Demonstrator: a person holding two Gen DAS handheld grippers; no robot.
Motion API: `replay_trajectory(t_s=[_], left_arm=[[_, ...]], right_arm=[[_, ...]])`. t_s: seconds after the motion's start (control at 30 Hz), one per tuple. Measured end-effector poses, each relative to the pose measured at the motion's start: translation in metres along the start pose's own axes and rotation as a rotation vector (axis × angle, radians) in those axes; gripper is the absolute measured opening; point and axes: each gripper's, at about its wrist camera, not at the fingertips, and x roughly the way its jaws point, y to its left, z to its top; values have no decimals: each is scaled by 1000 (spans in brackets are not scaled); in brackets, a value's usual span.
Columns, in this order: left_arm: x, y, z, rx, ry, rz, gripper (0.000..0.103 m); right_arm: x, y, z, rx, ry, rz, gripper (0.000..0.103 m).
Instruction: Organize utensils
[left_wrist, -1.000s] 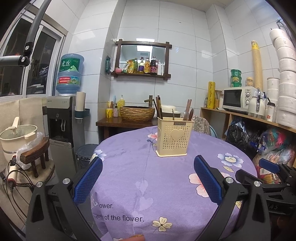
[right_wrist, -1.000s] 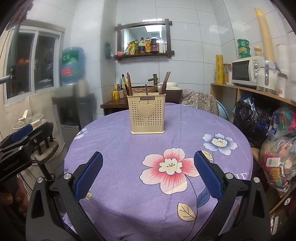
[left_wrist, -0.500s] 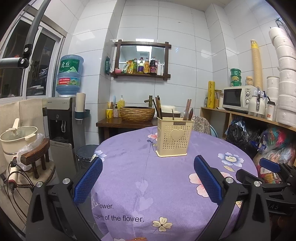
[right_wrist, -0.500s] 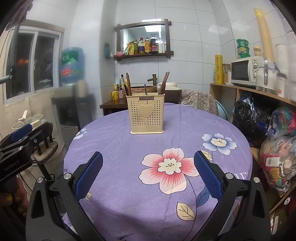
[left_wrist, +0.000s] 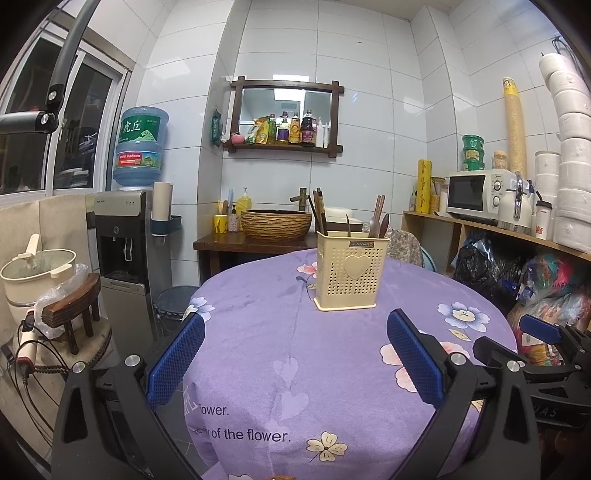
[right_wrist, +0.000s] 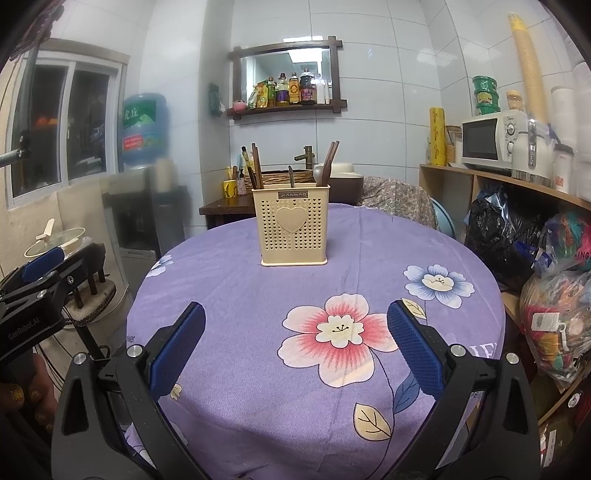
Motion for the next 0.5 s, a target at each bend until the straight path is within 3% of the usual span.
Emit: replay_trajectory(t_s=[0.5], left_arm=[[4,-4,0,15,15,5,98]], right_arm=[[0,-1,-1,-1,4,-5,97]])
